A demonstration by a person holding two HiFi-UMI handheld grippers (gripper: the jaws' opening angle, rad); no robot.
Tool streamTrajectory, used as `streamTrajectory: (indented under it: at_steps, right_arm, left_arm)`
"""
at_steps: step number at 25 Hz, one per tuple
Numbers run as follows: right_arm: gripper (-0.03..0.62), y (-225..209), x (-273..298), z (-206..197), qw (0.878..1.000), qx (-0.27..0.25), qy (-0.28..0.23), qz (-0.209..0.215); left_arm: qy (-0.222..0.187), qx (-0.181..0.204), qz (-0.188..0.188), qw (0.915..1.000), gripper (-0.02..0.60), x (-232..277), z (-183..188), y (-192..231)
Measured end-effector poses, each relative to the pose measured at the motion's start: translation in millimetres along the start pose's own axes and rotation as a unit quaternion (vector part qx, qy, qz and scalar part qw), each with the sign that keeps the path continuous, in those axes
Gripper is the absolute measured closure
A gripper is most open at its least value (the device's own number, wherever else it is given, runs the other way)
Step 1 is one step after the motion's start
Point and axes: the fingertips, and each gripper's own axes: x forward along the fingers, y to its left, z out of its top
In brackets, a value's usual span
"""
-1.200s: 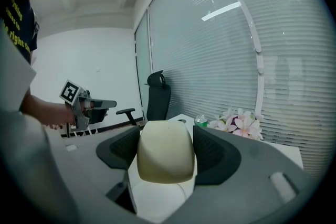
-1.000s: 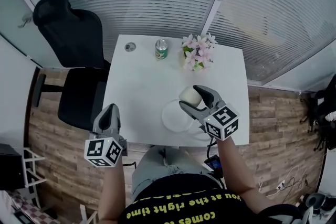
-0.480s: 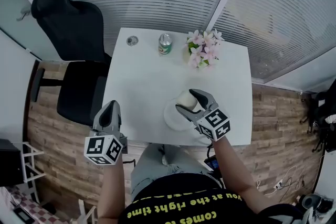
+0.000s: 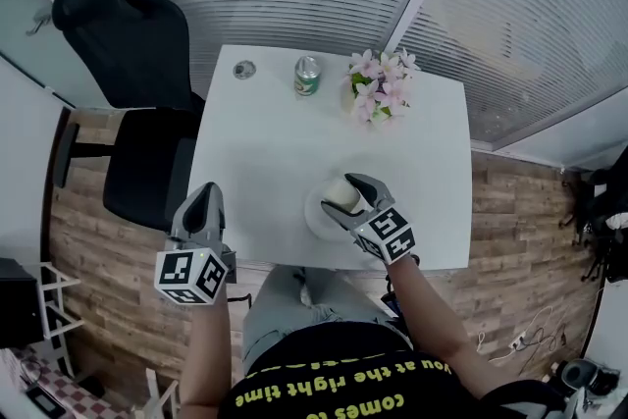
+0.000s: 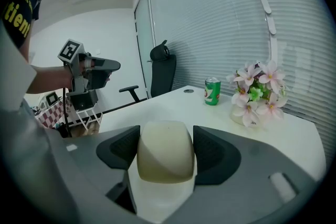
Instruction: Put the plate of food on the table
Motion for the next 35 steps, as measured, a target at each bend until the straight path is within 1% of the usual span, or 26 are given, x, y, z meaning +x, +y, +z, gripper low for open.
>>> streamTrajectory:
  at_steps: [8,13,20,23,28,32,35]
  right_arm:
    - [0.269,-1.3,4.6,-11.1,1.000,-0.004,0.013,0.013]
    - [0.269,2.3,7.7,-25.4,0.999,-0.017,0.030,0.029]
    - [0.269,6.0,17.2,-47.0,0.997,-0.049,0.051,0.036]
    - [0.269,9.3,22.4,-54.4,0.995,-0.057,0.060,0.047]
    - [0.269,17.8,28.2,-63.0,0.990,-0.092,0.078,0.072]
    - [0.267,26.6,32.4,-70.3,0.987,-0.100,0.089,0.091]
    - [0.267,34.3,35.4,-75.3,0.982,-0.125,0.099,0.102]
  left_arm:
    - [0.006,-0.002,-0.002,1.0000,0.580,2.9,-5.8,-1.0]
    - [0.011,-0.004,-0.003,0.9999,0.580,3.5,-11.8,-1.8]
    - [0.016,-0.005,-0.005,0.9999,0.580,4.2,-16.9,-5.5]
    - [0.015,-0.004,-0.004,0.9999,0.580,3.6,-16.5,-6.0]
    - [0.020,-0.007,-0.001,0.9998,0.581,4.1,-22.2,-3.8]
    - [0.022,-0.011,-0.001,0.9997,0.581,5.2,-26.1,-4.1]
    - [0.019,-0.015,-0.005,0.9997,0.581,10.2,-25.6,-7.2]
